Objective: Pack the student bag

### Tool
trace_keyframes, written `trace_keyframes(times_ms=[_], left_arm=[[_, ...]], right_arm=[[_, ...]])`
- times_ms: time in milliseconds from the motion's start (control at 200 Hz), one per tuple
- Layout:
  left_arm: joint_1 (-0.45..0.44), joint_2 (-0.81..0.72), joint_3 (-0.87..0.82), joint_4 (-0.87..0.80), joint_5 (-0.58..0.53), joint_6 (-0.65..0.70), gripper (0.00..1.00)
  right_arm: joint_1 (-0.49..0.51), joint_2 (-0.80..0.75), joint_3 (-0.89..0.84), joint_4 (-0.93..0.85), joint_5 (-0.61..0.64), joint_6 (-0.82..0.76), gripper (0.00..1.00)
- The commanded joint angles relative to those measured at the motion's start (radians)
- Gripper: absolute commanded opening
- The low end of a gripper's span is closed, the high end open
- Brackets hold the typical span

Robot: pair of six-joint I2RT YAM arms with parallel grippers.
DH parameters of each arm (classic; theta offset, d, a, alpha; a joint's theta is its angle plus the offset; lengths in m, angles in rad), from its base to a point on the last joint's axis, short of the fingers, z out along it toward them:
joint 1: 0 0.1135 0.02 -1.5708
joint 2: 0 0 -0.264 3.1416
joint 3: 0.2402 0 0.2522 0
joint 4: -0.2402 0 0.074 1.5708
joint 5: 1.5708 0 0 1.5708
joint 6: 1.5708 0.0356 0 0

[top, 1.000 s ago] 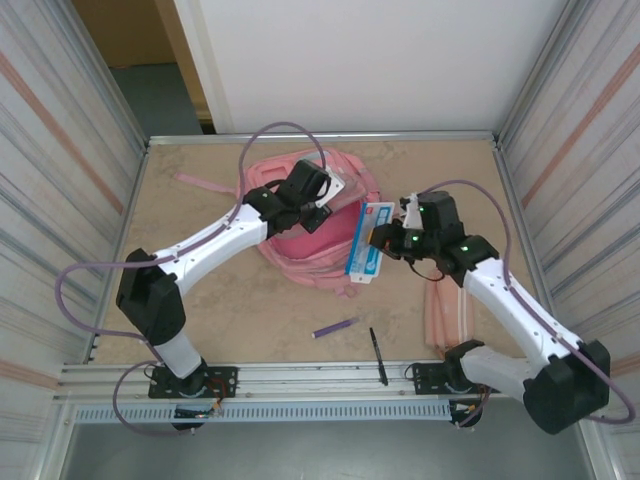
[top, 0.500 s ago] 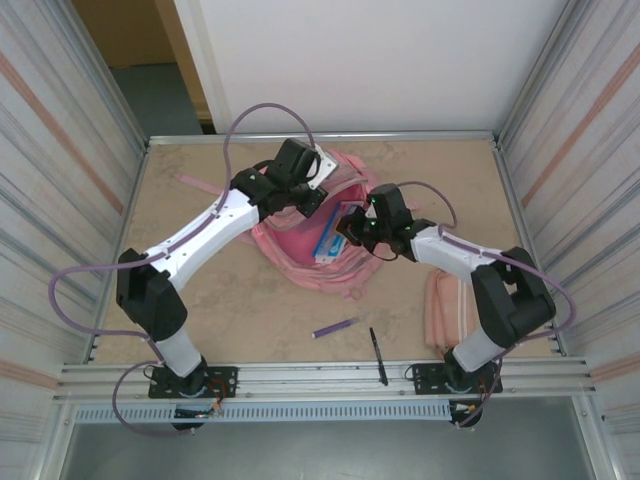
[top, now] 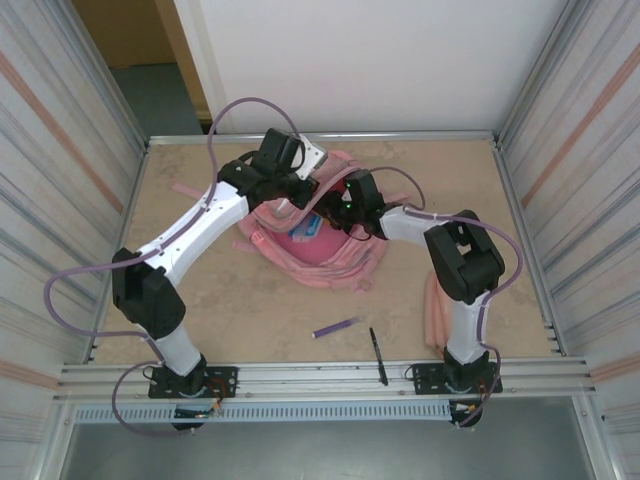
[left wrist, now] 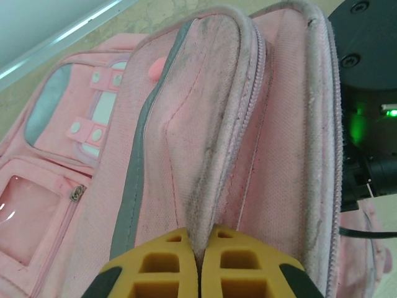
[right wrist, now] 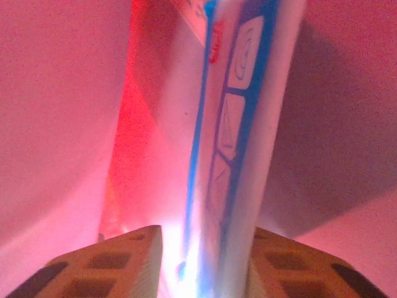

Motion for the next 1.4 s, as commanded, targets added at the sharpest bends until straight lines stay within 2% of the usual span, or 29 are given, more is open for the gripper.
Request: trace_keyframes(times_ms=[0,70,316,441,531,616,777,907,1002,1213,1393], left_arm=[[0.003,-0.072,0.008,0.099,0.089,-0.029,0.0],[0.006,-0.074,0.001,0.102,0.094,-0.03,0.0],[0.008,-0.075,-0.018,0.12,0.11,-0.032,0.0],[0.011,-0.071,-0.025,0.127,0.121,-0.027,0.0],[0.018,-0.068,-0.017,0.12,0.125,-0.027,0.0],[0.024,-0.074,-0.021,0.116,0.134,-0.027,0.0],[0.035,-0.086,-0.038,0.114,0.131,-0.028,0.0],[0.038,-0.095,-0.049,0.117,0.141,-0.025,0.0],[0.044,-0.095,-0.048,0.115,0.14,-0.025,0.0],[0.049,-0.099,-0.049,0.113,0.156,-0.025,0.0],[0.052,-0.114,-0.066,0.115,0.159,-0.018,0.0]], right_arm=[[-0.03,-0.015,0.033,-0.14,-0.015,-0.17,0.38],[-0.041,-0.033,0.029,-0.193,-0.014,-0.231,0.37],[-0.042,-0.056,-0.003,-0.191,-0.064,-0.306,0.01],[-0.036,-0.046,0.014,-0.191,-0.07,-0.321,0.0],[-0.017,-0.064,0.007,-0.215,-0.026,-0.372,0.16],[0.01,-0.102,-0.03,-0.217,0.029,-0.439,0.24],[0.097,-0.181,-0.096,-0.234,0.181,-0.573,0.48],[0.183,-0.227,-0.157,-0.223,0.374,-0.638,0.57],[0.231,-0.231,-0.178,-0.193,0.423,-0.732,0.67],[0.324,-0.139,-0.079,-0.277,0.521,-0.954,0.71],[0.345,-0.104,-0.074,-0.279,0.664,-0.992,0.73]])
